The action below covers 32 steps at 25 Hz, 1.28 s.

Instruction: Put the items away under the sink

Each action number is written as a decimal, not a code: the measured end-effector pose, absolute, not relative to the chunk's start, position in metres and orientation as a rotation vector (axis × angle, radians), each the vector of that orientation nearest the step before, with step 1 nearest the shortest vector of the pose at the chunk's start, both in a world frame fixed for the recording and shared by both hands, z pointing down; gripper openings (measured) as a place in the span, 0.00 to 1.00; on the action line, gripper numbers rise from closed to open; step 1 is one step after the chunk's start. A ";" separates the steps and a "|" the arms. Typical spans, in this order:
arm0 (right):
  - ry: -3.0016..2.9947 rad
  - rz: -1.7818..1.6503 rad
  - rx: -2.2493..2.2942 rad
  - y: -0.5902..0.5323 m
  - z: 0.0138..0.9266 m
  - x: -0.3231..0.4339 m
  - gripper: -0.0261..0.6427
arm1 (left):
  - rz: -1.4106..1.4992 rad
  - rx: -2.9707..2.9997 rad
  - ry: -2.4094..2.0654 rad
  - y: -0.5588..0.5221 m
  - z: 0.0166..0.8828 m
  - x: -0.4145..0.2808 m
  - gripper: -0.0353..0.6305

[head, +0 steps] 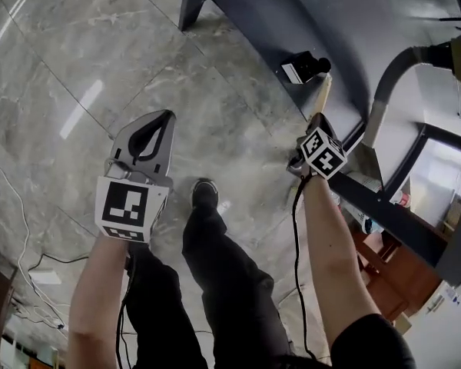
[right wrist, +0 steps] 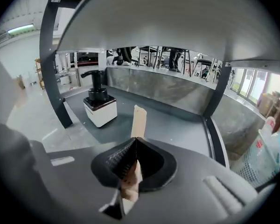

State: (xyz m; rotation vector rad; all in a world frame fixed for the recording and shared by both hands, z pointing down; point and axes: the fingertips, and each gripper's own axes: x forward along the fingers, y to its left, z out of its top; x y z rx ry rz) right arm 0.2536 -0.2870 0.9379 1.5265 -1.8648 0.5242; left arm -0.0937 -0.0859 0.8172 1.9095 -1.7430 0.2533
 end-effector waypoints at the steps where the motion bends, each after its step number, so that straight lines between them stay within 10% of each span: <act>1: -1.866 0.493 1.525 -0.296 0.940 0.257 0.05 | 0.246 1.902 -1.739 -0.090 0.822 -0.091 0.07; 17: -1.860 0.429 1.567 -0.306 0.925 0.259 0.23 | 0.239 1.879 -1.635 -0.095 0.817 -0.063 0.07; 32: -2.296 0.536 1.370 -0.140 0.684 0.085 0.04 | 0.254 1.964 -1.658 -0.046 0.630 -0.079 0.07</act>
